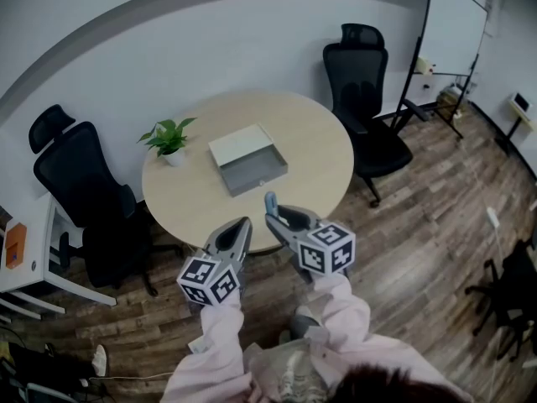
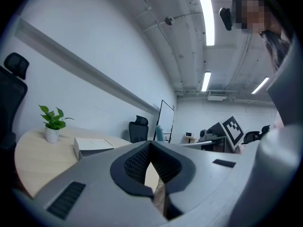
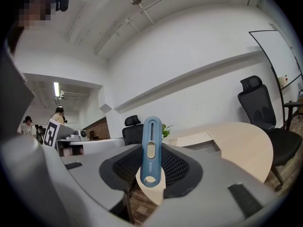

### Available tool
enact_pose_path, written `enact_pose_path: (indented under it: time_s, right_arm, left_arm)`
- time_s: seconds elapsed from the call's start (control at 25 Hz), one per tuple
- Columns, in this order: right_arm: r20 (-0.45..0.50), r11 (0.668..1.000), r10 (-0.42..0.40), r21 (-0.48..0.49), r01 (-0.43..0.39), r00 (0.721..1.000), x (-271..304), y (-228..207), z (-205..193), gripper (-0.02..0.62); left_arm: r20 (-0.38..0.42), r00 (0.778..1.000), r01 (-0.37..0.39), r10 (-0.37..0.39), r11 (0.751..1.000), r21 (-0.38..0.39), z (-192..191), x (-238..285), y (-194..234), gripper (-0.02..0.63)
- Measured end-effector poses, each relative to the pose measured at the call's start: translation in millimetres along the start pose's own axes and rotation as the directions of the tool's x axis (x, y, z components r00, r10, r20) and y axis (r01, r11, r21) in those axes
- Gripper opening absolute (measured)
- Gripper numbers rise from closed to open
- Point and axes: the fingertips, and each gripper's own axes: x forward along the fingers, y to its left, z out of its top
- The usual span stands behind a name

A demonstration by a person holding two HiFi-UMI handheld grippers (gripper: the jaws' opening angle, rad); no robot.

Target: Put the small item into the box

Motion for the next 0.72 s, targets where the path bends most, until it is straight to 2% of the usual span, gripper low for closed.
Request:
enact_pose_path:
  time_s: [0.72]
  right_arm:
    - [-0.012, 0.999, 0.013, 0.041, -0.012, 1.0, 46.9, -59.2, 13.0, 0.127]
  left_arm:
    - [-0.012, 1.0, -0.027, 0.027, 0.999, -0.021, 0.1, 56.0, 46.4, 0.009]
